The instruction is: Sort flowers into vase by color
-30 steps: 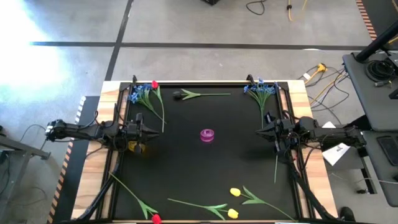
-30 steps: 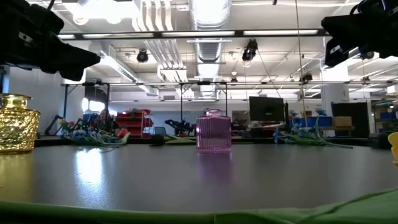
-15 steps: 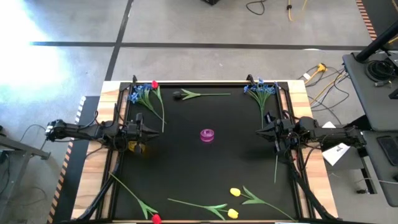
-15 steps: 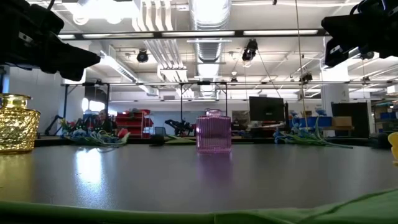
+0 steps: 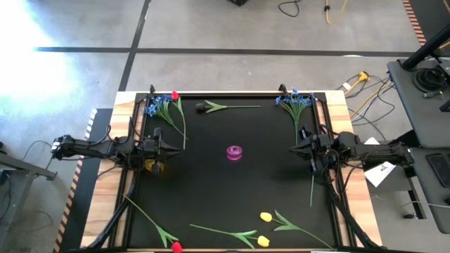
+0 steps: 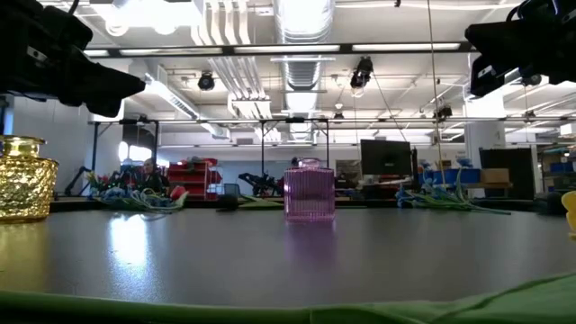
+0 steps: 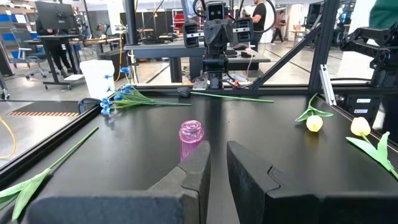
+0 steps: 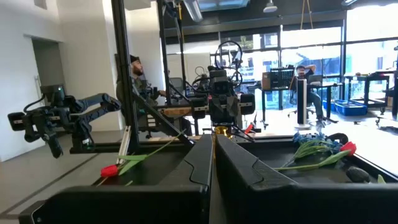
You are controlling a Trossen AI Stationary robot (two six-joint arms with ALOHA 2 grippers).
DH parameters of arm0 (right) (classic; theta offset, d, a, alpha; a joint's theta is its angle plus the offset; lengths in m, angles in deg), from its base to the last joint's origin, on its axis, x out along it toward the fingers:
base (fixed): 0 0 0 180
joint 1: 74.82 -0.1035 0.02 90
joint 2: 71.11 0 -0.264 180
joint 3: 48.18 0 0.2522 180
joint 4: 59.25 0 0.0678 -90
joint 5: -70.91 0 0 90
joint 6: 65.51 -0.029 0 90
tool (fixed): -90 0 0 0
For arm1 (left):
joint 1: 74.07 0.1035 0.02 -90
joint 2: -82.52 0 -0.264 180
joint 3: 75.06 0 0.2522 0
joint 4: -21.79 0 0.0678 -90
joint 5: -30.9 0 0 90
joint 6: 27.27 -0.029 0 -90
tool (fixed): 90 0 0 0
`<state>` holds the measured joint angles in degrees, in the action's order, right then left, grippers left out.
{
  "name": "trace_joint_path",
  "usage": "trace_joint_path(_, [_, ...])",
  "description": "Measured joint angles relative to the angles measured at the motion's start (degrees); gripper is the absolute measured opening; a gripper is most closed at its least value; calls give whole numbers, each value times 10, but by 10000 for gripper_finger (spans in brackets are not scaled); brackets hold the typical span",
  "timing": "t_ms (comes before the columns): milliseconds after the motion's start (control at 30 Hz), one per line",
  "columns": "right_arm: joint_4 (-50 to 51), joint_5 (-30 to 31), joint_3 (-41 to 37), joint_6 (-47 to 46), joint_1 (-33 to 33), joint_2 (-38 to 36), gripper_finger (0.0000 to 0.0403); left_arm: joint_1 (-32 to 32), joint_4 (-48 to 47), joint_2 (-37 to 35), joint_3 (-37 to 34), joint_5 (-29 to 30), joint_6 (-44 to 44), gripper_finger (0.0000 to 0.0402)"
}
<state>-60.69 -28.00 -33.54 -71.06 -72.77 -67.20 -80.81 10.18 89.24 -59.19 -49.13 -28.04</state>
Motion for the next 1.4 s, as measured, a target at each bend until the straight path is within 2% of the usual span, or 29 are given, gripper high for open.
trace_joint_path(167, [-1, 0, 0, -14, 0, 0, 13, 0, 0, 0, 0, 0, 0, 39])
trace_joint_path(233, [-7, 0, 0, -75, 0, 0, 13, 0, 0, 0, 0, 0, 0, 39])
trace_joint_path(400, [-7, -4, 0, -313, 0, 4, 13, 0, 0, 0, 0, 0, 0, 39])
trace_joint_path(533, [2, -60, 0, -337, 0, 14, 13, 0, 0, 0, 0, 0, 0, 39])
trace_joint_path(600, [20, -60, 9, -356, 0, 22, 13, 0, 0, 0, 0, 0, 0, 39])
trace_joint_path(700, [119, -43, 53, -369, 0, 49, 13, 0, 0, 0, 0, 0, 0, 39])
trace_joint_path(867, [404, 79, 169, -415, 0, 134, 13, 0, 0, 0, 0, 0, 0, 39])
trace_joint_path(1000, [560, 119, 253, -563, 0, 221, 13, 0, 0, 0, 0, 0, 0, 39])
trace_joint_path(1100, [627, 112, 292, -624, 0, 285, 13, 0, 0, 0, 0, 0, 0, 39])
trace_joint_path(1267, [655, 65, 315, -721, 0, 385, 13, 0, 0, 0, 0, 0, 0, 39])
trace_joint_path(1400, [665, 55, 318, -733, 8, 454, 13, 0, 0, 0, 0, 0, 0, 39])
